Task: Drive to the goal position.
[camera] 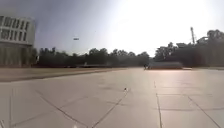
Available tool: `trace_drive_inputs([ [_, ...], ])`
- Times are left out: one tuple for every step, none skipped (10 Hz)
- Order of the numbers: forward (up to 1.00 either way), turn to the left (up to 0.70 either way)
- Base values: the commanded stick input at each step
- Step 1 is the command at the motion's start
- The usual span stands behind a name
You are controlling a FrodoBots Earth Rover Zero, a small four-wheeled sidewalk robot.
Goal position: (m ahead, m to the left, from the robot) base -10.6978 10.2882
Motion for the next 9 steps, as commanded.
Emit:
trace_drive_inputs([
  [0.70,0.22],
  [0.70,0.22],
  [0.70,0.22],
  [0.70,0.22],
  [0.70,0.22],
  [0.70,0.20],
  [0.70,0.18],
  [0.70,0.16],
  [0.70,0.15],
])
